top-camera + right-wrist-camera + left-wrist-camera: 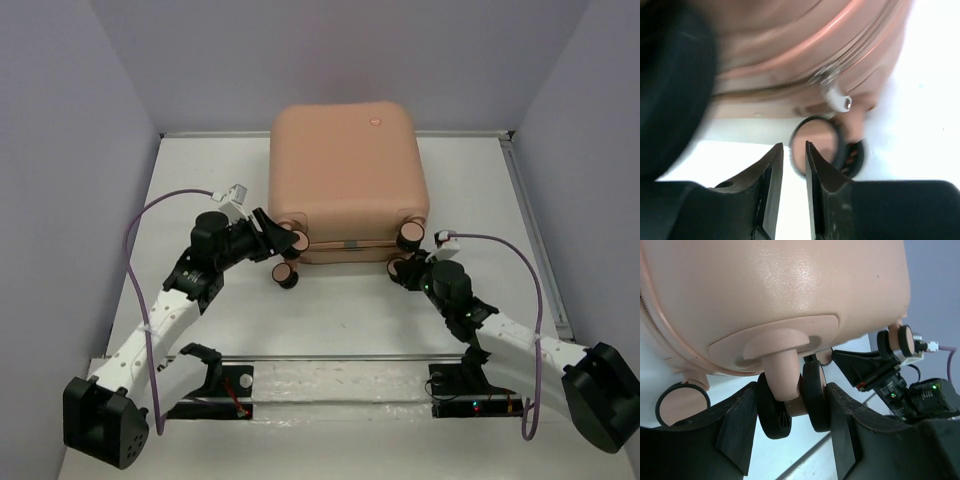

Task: Pack the luggage

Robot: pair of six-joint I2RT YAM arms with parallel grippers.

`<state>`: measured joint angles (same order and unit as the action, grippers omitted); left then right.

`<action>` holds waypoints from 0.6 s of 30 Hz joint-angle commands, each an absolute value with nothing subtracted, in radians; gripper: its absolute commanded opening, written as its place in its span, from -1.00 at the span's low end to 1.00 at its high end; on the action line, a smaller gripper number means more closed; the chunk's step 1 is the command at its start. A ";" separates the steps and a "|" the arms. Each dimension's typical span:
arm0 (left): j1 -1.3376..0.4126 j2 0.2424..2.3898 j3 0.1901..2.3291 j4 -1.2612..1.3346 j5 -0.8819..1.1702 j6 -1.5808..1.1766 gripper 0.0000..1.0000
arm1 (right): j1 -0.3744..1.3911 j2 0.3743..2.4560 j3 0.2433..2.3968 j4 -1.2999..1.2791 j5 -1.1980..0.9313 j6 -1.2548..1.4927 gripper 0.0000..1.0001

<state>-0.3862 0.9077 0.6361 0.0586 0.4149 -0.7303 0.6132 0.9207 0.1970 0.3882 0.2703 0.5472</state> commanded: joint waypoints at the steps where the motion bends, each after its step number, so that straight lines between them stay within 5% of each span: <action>1: -0.308 0.805 0.654 0.198 0.546 -0.644 -0.88 | 0.536 0.954 0.222 0.528 0.153 0.442 -0.24; 10: -0.265 0.764 0.624 0.204 0.603 -0.655 -0.88 | 0.445 0.934 0.193 0.623 0.106 0.425 0.03; 18: -0.262 0.767 0.595 0.253 0.643 -0.672 -0.89 | 0.445 0.993 0.235 0.624 0.009 0.358 0.04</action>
<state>-0.2596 0.8333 0.5812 0.0650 0.4828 -0.6842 0.4500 0.9936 0.1913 0.5251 0.0605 0.4122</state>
